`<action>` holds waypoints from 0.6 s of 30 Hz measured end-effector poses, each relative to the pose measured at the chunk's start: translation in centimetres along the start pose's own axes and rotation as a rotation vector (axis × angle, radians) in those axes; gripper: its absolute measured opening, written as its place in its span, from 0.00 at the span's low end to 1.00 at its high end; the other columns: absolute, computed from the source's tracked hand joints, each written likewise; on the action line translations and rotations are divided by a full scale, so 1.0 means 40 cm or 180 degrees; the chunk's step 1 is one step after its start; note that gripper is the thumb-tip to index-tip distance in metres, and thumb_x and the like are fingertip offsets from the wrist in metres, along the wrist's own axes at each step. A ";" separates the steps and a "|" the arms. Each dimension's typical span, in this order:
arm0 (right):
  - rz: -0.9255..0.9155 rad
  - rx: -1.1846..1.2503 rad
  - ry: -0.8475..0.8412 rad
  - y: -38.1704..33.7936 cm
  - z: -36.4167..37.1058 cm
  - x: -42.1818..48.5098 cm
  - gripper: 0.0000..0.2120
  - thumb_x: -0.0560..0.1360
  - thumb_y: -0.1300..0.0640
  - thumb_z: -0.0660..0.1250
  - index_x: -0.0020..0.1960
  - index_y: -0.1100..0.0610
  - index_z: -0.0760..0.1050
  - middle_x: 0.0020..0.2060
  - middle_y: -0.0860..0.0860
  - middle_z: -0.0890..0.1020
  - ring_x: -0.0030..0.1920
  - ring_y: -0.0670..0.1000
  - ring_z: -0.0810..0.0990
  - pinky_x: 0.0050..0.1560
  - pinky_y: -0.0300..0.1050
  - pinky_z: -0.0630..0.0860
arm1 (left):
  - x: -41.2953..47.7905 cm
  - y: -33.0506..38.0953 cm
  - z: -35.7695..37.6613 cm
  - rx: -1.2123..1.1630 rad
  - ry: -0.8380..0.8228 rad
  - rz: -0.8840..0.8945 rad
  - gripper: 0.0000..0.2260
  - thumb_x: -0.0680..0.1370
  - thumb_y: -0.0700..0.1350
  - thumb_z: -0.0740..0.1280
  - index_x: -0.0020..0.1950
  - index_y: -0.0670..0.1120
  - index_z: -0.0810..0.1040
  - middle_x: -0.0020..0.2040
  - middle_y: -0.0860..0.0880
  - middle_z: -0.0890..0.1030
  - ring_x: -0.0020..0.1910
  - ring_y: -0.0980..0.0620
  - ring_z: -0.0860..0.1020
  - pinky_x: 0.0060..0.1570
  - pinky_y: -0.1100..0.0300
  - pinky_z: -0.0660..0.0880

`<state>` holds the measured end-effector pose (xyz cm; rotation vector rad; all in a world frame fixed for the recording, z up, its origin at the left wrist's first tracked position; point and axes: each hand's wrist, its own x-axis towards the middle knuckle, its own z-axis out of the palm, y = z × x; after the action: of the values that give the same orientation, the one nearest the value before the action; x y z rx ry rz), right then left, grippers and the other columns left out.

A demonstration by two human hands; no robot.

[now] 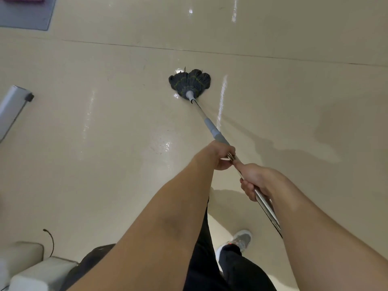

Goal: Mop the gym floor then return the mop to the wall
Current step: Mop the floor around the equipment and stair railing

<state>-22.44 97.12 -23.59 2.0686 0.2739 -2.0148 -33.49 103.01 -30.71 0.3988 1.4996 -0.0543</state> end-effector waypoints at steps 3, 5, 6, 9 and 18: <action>0.0127 -0.0146 -0.0017 0.170 -0.029 -0.019 0.29 0.78 0.30 0.54 0.36 0.55 0.62 0.20 0.48 0.63 0.16 0.45 0.59 0.21 0.31 0.59 | -0.047 -0.120 0.110 -0.0008 -0.0194 -0.0190 0.03 0.77 0.39 0.66 0.47 0.39 0.73 0.40 0.45 0.77 0.37 0.48 0.79 0.49 0.56 0.80; 0.0200 -0.0296 -0.0012 0.281 -0.059 -0.039 0.30 0.77 0.29 0.54 0.34 0.55 0.62 0.20 0.48 0.63 0.16 0.45 0.59 0.21 0.31 0.59 | -0.081 -0.196 0.191 0.0046 -0.0320 -0.0312 0.03 0.78 0.40 0.65 0.48 0.40 0.74 0.40 0.47 0.78 0.37 0.51 0.79 0.41 0.60 0.80; 0.0233 -0.0379 0.0012 0.333 -0.079 -0.051 0.30 0.77 0.29 0.53 0.33 0.54 0.61 0.20 0.49 0.62 0.17 0.46 0.58 0.22 0.32 0.58 | -0.099 -0.230 0.233 0.0037 -0.0411 -0.0366 0.04 0.79 0.41 0.64 0.48 0.40 0.74 0.40 0.47 0.78 0.36 0.52 0.79 0.37 0.62 0.79; 0.0404 -0.0640 0.0127 0.445 -0.147 -0.087 0.30 0.77 0.29 0.54 0.33 0.55 0.61 0.20 0.50 0.61 0.18 0.47 0.57 0.22 0.33 0.56 | -0.148 -0.303 0.340 -0.0148 -0.0733 -0.0468 0.06 0.79 0.40 0.63 0.42 0.41 0.74 0.29 0.48 0.81 0.30 0.54 0.81 0.35 0.64 0.78; 0.0181 -0.1335 0.0329 0.357 -0.113 -0.061 0.29 0.80 0.33 0.50 0.36 0.57 0.62 0.21 0.52 0.61 0.17 0.48 0.57 0.23 0.33 0.56 | -0.147 -0.283 0.272 -0.0605 -0.0629 -0.0213 0.04 0.77 0.38 0.62 0.42 0.42 0.71 0.27 0.48 0.80 0.26 0.54 0.81 0.33 0.64 0.67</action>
<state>-13.92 84.93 -20.46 1.8888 0.5931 -1.6471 -26.73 88.07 -27.31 0.1845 1.3095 -0.0036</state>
